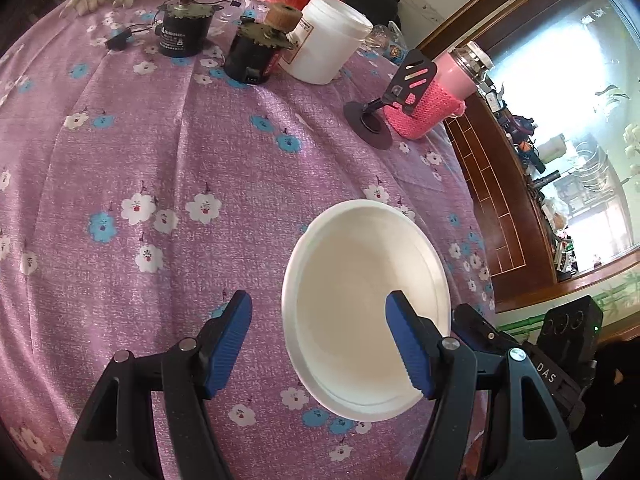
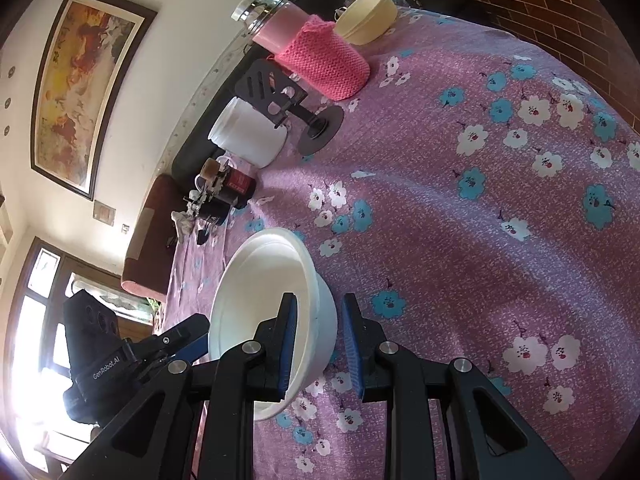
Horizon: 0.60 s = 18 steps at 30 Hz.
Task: Organize plates and bowls
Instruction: 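Lower the left gripper over the small white bowl and grasp its rim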
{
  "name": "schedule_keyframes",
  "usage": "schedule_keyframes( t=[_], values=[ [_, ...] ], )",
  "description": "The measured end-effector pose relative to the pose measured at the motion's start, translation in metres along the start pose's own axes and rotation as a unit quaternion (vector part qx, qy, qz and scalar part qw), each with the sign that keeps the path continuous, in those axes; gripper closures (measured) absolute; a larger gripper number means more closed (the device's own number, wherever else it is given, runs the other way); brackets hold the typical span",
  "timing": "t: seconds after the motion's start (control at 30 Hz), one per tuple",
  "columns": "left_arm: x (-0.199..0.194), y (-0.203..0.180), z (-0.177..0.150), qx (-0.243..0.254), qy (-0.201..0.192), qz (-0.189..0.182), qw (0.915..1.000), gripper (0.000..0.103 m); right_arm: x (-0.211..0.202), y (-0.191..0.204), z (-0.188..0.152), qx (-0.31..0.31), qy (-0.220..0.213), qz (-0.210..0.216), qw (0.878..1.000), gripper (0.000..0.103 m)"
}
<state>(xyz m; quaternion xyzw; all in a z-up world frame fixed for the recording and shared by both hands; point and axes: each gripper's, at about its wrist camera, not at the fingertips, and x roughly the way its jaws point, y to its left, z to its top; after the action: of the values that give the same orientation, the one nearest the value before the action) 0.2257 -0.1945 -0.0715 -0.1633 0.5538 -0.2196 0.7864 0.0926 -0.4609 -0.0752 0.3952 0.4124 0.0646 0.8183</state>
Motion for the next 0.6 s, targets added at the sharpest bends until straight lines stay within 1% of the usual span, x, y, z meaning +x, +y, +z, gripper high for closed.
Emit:
schedule_keyframes(
  t=[0.27,0.43,0.47,0.5,0.53,0.57,0.6],
  values=[
    [0.0041,-0.0007,-0.0018,0.004,0.000,0.010,0.9999,0.035,0.0049,0.0014,-0.0002,-0.002,0.005,0.000,1.000,0.079],
    [-0.0002,0.0011,-0.0011,0.006,-0.013,0.019,0.9997,0.036,0.0055,0.0006,-0.0012,0.000,0.004,0.001,1.000,0.079],
    [-0.0007,0.0019,-0.0009,0.004,-0.014,0.019,0.9997,0.039,0.0061,0.0007,-0.0013,-0.001,0.004,0.001,1.000,0.079],
    [-0.0014,0.0029,-0.0009,0.004,-0.014,0.018,0.9997,0.046,0.0065,0.0006,-0.0013,-0.001,0.004,0.001,1.000,0.079],
    [-0.0013,0.0031,-0.0010,0.005,-0.014,0.018,0.9997,0.050,0.0065,0.0006,-0.0012,-0.001,0.005,0.000,1.000,0.079],
    [-0.0008,0.0031,-0.0009,0.007,-0.013,0.019,0.9997,0.051,0.0069,0.0006,-0.0010,-0.001,0.005,0.000,1.000,0.079],
    [-0.0002,0.0033,-0.0011,0.007,-0.012,0.020,0.9997,0.055,0.0072,0.0006,-0.0010,-0.001,0.005,0.000,1.000,0.079]
  ],
)
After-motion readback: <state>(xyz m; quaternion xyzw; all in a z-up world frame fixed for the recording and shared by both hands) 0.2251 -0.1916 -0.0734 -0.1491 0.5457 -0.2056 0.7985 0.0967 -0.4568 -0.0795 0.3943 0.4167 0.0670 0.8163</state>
